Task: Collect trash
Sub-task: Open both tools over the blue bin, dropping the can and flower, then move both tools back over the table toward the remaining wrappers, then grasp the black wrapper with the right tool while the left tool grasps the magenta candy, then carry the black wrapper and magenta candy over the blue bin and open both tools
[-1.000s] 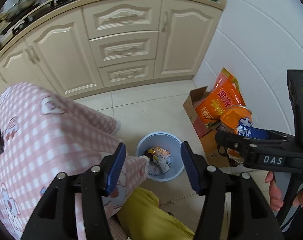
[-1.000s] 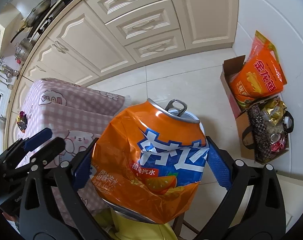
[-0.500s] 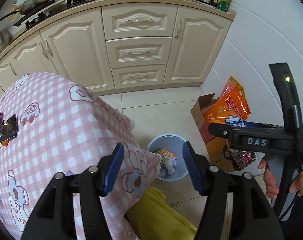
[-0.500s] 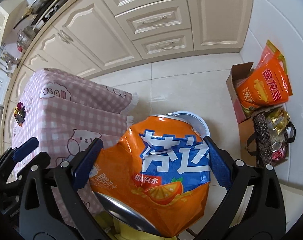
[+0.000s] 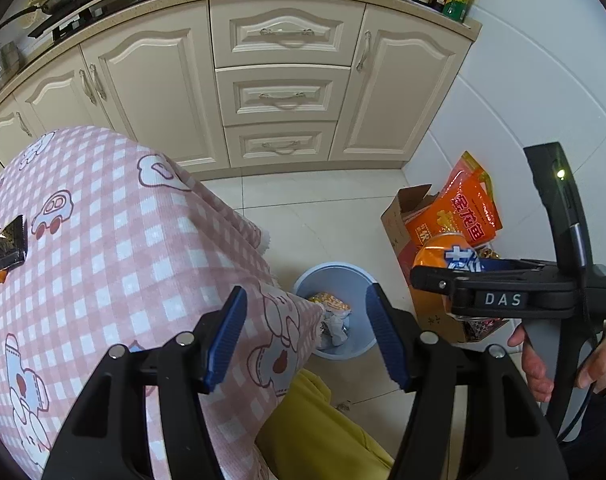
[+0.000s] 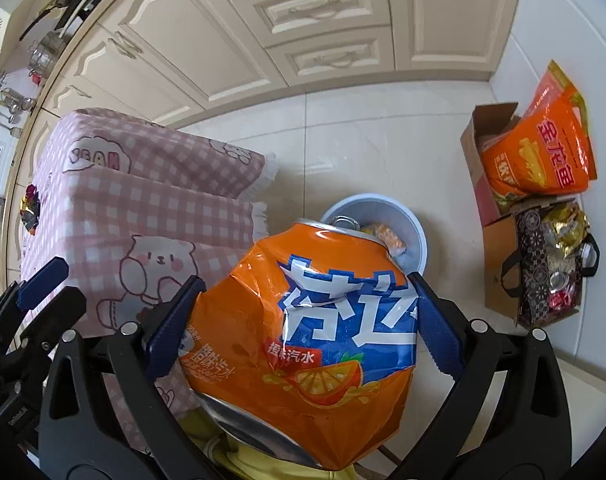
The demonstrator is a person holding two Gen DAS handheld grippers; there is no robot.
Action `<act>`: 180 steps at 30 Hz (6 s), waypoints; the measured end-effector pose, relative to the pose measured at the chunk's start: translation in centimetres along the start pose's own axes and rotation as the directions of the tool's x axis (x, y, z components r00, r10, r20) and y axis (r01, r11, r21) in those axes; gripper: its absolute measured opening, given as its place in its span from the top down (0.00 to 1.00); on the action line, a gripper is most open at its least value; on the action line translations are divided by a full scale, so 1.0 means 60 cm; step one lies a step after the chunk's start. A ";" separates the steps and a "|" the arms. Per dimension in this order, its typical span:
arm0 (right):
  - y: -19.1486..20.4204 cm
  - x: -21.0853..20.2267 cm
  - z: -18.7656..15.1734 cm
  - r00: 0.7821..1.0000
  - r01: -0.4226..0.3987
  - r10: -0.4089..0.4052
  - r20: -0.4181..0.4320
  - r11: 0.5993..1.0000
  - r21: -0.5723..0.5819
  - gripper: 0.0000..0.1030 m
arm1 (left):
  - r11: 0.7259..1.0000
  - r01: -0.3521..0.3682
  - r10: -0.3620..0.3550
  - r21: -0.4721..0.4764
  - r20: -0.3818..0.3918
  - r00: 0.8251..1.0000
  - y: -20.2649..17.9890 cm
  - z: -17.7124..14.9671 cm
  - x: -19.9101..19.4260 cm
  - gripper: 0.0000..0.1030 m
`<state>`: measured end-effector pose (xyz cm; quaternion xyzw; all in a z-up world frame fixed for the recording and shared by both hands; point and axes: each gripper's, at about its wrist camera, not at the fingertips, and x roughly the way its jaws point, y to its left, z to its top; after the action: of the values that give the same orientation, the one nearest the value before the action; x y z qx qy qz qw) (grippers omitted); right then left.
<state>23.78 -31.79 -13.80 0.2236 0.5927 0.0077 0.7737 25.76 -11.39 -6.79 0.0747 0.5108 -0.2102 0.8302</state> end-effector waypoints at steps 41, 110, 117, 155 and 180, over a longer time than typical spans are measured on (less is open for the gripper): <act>0.188 -0.046 -0.027 0.999 -0.038 0.044 0.024 0.976 -0.216 0.06 | 0.983 -0.062 0.081 -0.175 0.099 0.992 0.136 -0.032 -0.089 0.39; 0.576 0.028 0.096 0.978 -0.197 0.207 -0.018 0.893 -0.404 0.87 | 0.796 -0.257 0.347 -0.548 0.065 0.935 0.639 -0.007 -0.098 0.64; 0.543 0.005 0.094 0.977 -0.199 0.214 -0.004 0.903 -0.381 0.87 | 0.801 -0.258 0.351 -0.540 0.076 0.933 0.607 -0.029 -0.134 0.64; 0.078 -0.142 0.005 0.979 -0.102 0.105 0.173 0.994 -0.026 0.87 | 0.984 -0.100 0.122 -0.144 0.152 0.981 0.105 0.020 -0.091 0.64; -0.145 -0.075 -0.057 0.997 -0.019 0.003 0.074 0.978 0.207 0.87 | 0.996 -0.021 0.025 0.087 -0.038 0.999 -0.118 0.026 0.062 0.43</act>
<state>17.09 -39.73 -13.45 0.3067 0.5603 -0.0582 0.7672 25.49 -19.31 -8.72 0.1206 0.5164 -0.2211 0.8185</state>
